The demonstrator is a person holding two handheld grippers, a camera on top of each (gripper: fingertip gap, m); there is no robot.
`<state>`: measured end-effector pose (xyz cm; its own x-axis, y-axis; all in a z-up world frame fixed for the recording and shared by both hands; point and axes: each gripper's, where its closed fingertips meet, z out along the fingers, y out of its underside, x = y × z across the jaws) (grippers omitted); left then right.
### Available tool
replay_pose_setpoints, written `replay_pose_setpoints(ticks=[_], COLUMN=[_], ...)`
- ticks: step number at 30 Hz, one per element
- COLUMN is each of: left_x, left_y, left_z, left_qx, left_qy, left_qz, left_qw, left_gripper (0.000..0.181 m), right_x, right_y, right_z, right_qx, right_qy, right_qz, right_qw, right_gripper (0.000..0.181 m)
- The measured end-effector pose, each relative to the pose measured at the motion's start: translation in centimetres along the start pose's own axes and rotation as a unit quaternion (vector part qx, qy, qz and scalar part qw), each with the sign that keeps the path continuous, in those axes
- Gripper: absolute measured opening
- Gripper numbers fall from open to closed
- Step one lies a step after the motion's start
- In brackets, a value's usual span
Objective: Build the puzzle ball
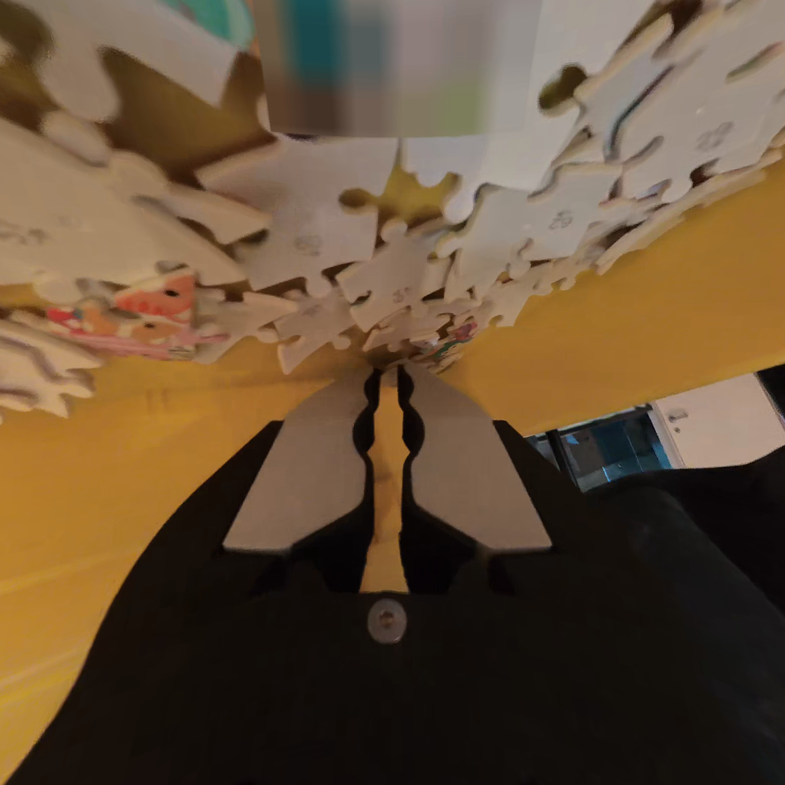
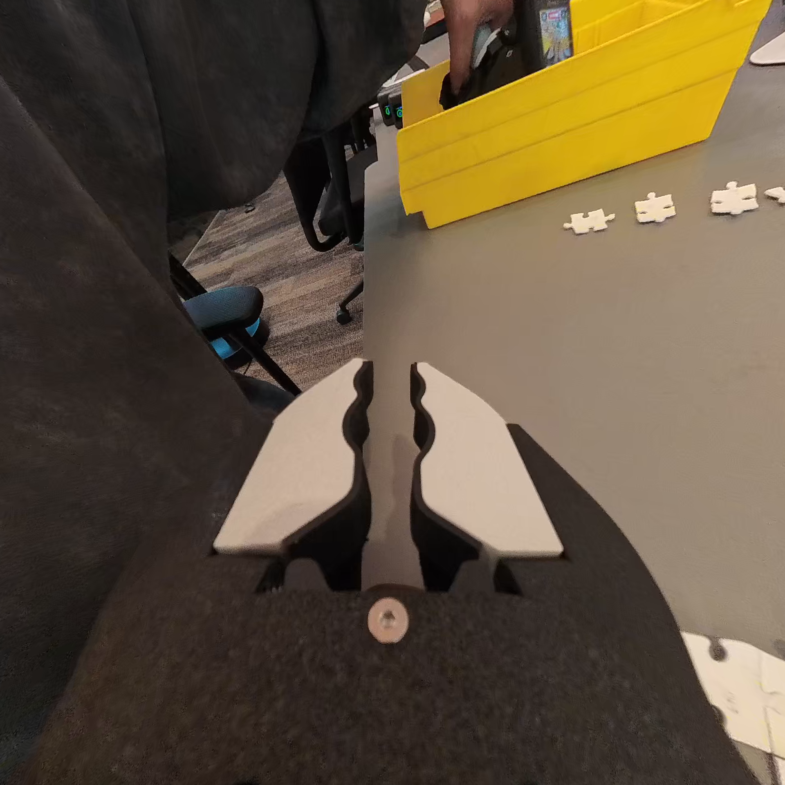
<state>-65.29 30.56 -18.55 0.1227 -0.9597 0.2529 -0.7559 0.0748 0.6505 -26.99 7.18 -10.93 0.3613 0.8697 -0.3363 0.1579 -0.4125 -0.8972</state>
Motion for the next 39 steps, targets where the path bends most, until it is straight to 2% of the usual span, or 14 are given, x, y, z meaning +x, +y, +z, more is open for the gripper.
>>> replay_pose_setpoints(ticks=[5, 14, 15, 17, 19, 22, 26, 30, 34, 39], left_x=[0.4, 1.2, 1.6, 2.4, 3.3, 2.9, 2.3, 2.4, 1.5, 0.6], left_y=[0.7, 0.9, 0.9, 1.1, 1.3, 0.9, 0.9, 1.0, 0.3, -1.3], left_z=[0.6, -1.7, -1.6, -1.2, -0.6, 0.3, 1.5, 1.5, -0.1, -4.8], left_qx=[0.001, 0.070, 0.076, 0.074, 0.068, 0.083, 0.047, 0.033, 0.072, 0.151], left_qy=[0.008, 0.016, 0.030, 0.060, 0.081, 0.044, -0.006, -0.017, -0.030, -0.045], left_qz=[-0.002, -0.040, -0.052, -0.086, -0.110, -0.115, -0.111, -0.105, -0.107, -0.102], left_qw=[1.000, 0.997, 0.995, 0.992, 0.988, 0.989, 0.993, 0.994, 0.991, 0.982], left_gripper=[0.000, 0.000, 0.005, 0.025, 0.027, 0.037, 0.036, 0.032, 0.030, 0.030], right_x=[-0.2, -0.4, -0.5, -0.7, -0.8, -1.0, -1.2, -1.4, -1.6, -1.5], right_y=[0.0, -0.1, -0.1, 0.0, 0.1, 0.2, 0.4, 0.5, 0.4, 0.4], right_z=[0.4, 0.5, 0.6, 0.6, 0.7, 0.8, 0.9, 0.9, 0.9, 0.9], right_qx=[-0.001, -0.005, -0.007, -0.011, -0.016, -0.020, -0.024, -0.031, -0.033, -0.035], right_qy=[-0.003, 0.000, -0.001, -0.003, -0.004, -0.005, -0.007, -0.005, -0.005, -0.004], right_qz=[0.000, -0.005, -0.006, -0.009, -0.012, -0.018, -0.020, -0.026, -0.030, -0.030], right_qw=[1.000, 1.000, 1.000, 1.000, 1.000, 1.000, 0.999, 0.999, 0.999, 0.999], right_gripper=[0.016, 0.016, 0.016, 0.016, 0.016, 0.016, 0.016, 0.015, 0.016, 0.015])
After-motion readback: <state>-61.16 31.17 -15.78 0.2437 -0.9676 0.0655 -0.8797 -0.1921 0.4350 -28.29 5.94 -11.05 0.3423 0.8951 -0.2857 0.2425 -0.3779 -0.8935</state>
